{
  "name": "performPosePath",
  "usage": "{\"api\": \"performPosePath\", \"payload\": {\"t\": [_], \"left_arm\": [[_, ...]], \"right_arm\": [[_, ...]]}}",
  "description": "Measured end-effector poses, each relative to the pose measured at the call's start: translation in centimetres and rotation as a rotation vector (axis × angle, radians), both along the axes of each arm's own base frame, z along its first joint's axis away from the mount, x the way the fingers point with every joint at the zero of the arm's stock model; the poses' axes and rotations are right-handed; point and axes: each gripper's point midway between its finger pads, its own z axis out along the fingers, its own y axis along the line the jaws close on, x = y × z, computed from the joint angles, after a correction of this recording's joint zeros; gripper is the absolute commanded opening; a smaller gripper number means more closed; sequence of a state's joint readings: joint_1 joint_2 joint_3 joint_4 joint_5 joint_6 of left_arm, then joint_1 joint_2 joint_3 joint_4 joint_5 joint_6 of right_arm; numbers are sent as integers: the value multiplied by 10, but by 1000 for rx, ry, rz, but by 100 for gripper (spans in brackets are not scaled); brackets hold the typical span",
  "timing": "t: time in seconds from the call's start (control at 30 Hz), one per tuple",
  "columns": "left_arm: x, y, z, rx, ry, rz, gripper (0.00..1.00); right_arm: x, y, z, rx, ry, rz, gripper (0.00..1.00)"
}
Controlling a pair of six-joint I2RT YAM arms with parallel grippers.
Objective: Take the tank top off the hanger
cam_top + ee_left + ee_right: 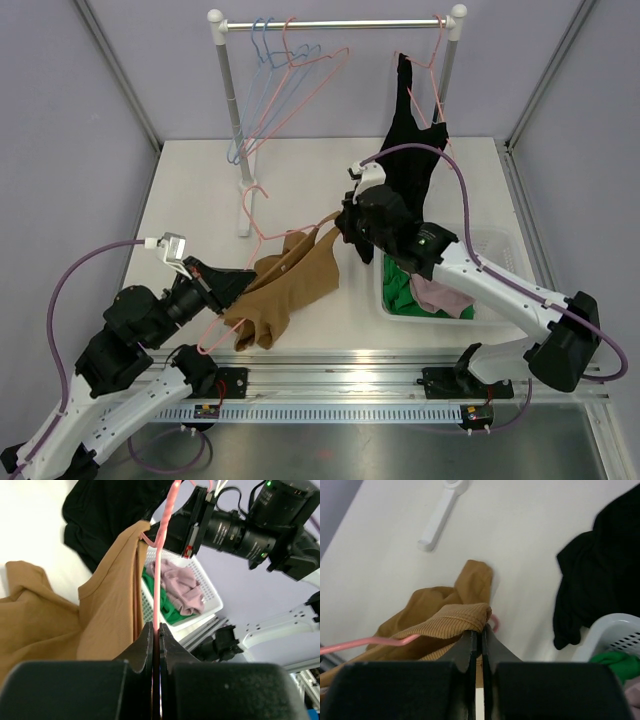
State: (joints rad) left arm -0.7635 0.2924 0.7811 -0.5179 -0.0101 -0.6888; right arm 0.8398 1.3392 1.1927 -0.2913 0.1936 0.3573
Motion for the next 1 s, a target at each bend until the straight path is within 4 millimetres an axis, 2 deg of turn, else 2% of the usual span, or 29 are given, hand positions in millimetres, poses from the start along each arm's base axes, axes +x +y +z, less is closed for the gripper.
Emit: {"api": "performPosePath", "payload": {"t": [0.2, 0.3, 0.47, 0.57, 0.67, 0.8, 0.9, 1.0], "left_arm": [[-6, 6, -10, 72, 11, -12, 0], [-8, 8, -10, 86, 2, -15, 0], [-15, 10, -2, 65, -34, -35, 0], [-18, 10, 16, 5, -99, -44, 0], [-17, 6, 39, -67, -194, -51, 0], [-7, -5, 63, -145, -335, -54, 0], [9, -18, 80, -158, -441, -42, 0], [31, -35, 95, -115, -546, -20, 0]], "right_arm": [[30, -30, -16, -121, 0, -148, 0], [43, -44, -31, -154, 37, -190, 0], [38, -40, -43, -90, 113, -103, 0], [20, -32, -50, -6, 183, 8, 0], [-11, -16, -43, 126, 232, 159, 0], [-54, -5, -12, 289, 244, 325, 0], [-82, 1, 17, 375, 232, 444, 0], [-116, 12, 33, 377, 227, 567, 0]]}}
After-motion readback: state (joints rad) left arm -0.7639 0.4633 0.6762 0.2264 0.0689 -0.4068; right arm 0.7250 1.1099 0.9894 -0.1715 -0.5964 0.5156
